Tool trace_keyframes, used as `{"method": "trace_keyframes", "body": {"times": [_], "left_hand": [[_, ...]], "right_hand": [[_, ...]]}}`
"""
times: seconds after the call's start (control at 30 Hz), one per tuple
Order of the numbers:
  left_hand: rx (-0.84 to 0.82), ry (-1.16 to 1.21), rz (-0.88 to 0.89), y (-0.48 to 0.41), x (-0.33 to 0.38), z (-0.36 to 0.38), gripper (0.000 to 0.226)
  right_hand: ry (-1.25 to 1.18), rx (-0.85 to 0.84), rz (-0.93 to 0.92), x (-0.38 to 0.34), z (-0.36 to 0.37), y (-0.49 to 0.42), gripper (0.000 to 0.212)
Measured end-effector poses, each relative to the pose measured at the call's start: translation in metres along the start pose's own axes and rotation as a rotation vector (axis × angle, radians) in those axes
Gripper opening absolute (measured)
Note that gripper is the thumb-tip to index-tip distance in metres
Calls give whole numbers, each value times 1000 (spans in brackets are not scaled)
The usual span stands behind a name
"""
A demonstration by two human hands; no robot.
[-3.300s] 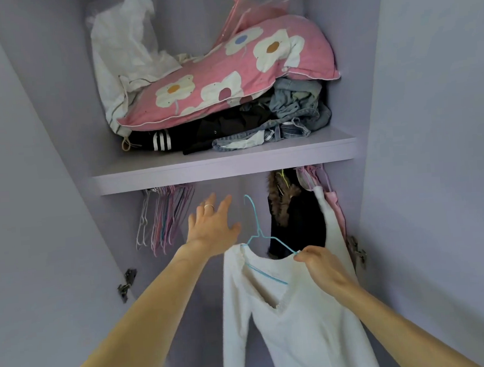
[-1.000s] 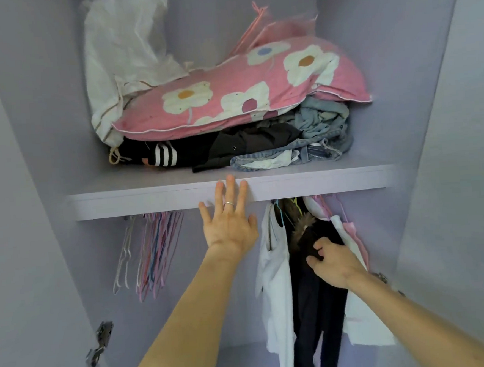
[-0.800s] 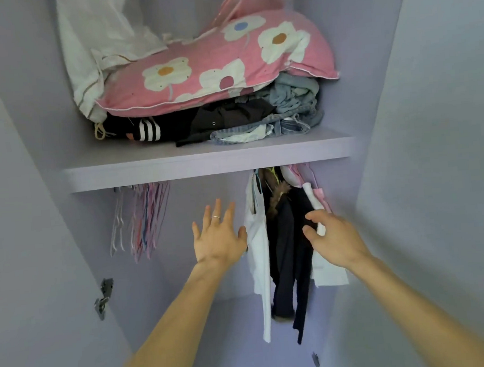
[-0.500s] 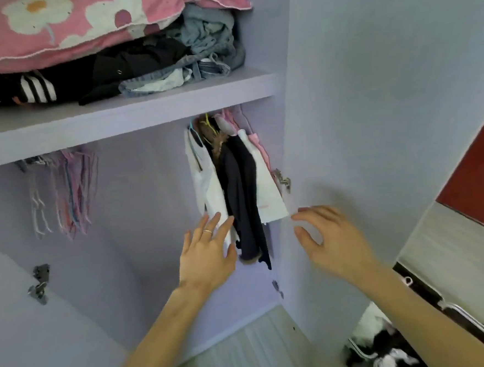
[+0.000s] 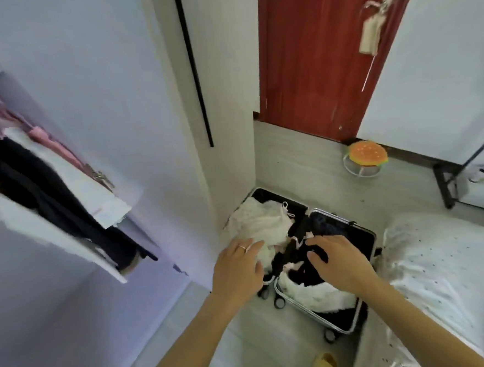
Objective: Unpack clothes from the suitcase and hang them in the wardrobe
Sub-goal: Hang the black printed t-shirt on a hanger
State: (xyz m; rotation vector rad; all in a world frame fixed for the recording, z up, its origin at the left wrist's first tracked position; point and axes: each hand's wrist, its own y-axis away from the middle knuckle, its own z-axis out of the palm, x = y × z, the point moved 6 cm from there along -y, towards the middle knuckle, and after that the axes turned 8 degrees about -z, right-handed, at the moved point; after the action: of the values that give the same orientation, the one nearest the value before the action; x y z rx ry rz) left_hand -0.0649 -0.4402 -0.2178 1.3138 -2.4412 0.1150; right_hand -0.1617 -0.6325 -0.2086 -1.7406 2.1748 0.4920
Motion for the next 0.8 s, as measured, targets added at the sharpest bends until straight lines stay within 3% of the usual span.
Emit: {"method": "trace_keyframes", "body": {"times": [0.33,0.53,0.8], "left_hand": [[-232,-71,49,-144,147,97,51],[-342,-152,18,-201,152,158,53],[-471,-241,-33,-294,105,306,61]], "right_hand": [[-50,-95,322,215,-40,-13,42],[-69,-145,420,289,-13,-44,46],[-147,-241,566,394,104,-104,49]]}}
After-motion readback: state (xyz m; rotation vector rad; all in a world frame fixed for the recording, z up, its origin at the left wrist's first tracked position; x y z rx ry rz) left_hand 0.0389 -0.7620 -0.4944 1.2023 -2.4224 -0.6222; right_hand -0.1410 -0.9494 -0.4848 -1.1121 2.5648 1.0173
